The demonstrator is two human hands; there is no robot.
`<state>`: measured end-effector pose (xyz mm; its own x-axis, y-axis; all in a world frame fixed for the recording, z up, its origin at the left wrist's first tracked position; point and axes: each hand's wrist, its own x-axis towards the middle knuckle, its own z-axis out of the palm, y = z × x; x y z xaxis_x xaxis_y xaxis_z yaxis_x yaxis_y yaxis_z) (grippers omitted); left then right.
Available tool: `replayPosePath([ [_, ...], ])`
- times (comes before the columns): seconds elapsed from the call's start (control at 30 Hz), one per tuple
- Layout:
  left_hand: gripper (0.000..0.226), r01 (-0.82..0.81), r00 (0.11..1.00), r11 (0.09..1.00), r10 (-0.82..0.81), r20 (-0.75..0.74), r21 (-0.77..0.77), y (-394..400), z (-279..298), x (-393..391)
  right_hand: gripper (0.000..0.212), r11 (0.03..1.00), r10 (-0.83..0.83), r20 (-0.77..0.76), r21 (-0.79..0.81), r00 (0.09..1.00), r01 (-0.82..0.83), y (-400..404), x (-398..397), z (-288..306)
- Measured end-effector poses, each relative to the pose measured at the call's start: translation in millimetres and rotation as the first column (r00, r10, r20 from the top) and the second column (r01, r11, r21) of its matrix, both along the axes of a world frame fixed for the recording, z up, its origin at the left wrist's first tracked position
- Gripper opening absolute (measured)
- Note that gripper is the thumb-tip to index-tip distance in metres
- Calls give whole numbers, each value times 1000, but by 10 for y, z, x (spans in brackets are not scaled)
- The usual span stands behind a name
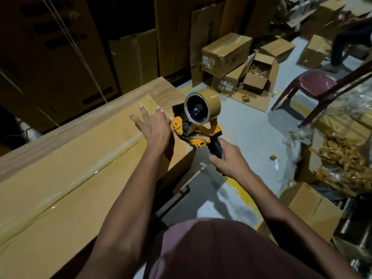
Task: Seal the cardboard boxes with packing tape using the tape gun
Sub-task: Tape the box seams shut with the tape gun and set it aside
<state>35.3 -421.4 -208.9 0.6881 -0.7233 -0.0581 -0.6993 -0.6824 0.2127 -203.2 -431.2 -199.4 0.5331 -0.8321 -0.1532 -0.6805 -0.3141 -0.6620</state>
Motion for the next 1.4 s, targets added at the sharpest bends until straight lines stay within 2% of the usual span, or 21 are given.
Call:
replayPosePath([
  [0.1, 36, 6, 999, 997, -9, -44, -76, -12, 20, -102, 22, 999, 28, 5, -35, 1000, -28, 6, -33, -52],
  [0.27, 20, -56, 969, 971, -4, -248, -234, 157, -186, -152, 24, 998, 60, 43, -39, 997, -58, -18, -103, -159],
  [0.4, 23, -69, 968, 960, -1, -250, -270, 106, -285, -55, 18, 998, 66, 67, -14, 996, -65, -79, -140, -66],
  [0.47, 27, -70, 965, 956, -7, -262, -284, 118, -317, -48, 23, 998, 58, 48, -19, 997, -57, -52, -227, -60],
  [0.57, 31, -69, 962, 951, -17, -273, -301, 135, -309, -62, 25, 997, 11, 78, 77, 997, -17, 53, -358, -95],
  [0.63, 31, -47, 974, 960, -17, -226, -275, 124, -275, -86, 18, 993, -20, 62, 119, 998, 13, 39, -360, -145],
  [0.77, 33, 85, 995, 981, -94, -42, -177, 128, -201, -218, 19, 991, -105, -23, 81, 994, 107, -48, -280, -206],
  [0.83, 32, 151, 981, 965, -173, -85, -215, 211, -196, -305, 21, 981, -149, -34, 117, 988, 152, -24, -283, -248],
  [0.93, 21, 152, 927, 953, -229, -297, -263, 338, -215, -340, 26, 970, -183, -30, 157, 983, 186, 51, -292, -325],
  [1.0, 25, 163, 925, 950, -242, -294, -268, 331, -253, -300, 17, 961, -201, -6, 194, 979, 199, 67, -275, -316],
  [1.17, 30, 126, 933, 940, -220, -284, -316, 266, -280, -228, 20, 919, -282, 65, 304, 957, 250, 49, -288, -225],
  [1.3, 33, 145, 925, 930, -248, -288, -337, 280, -300, -241, 16, 949, -254, 8, 195, 967, 247, 108, -545, -236],
  [1.4, 41, 157, 928, 929, -255, -272, -334, 306, -210, -296, 13, 943, -264, 30, 218, 964, 252, 234, -721, -299],
])
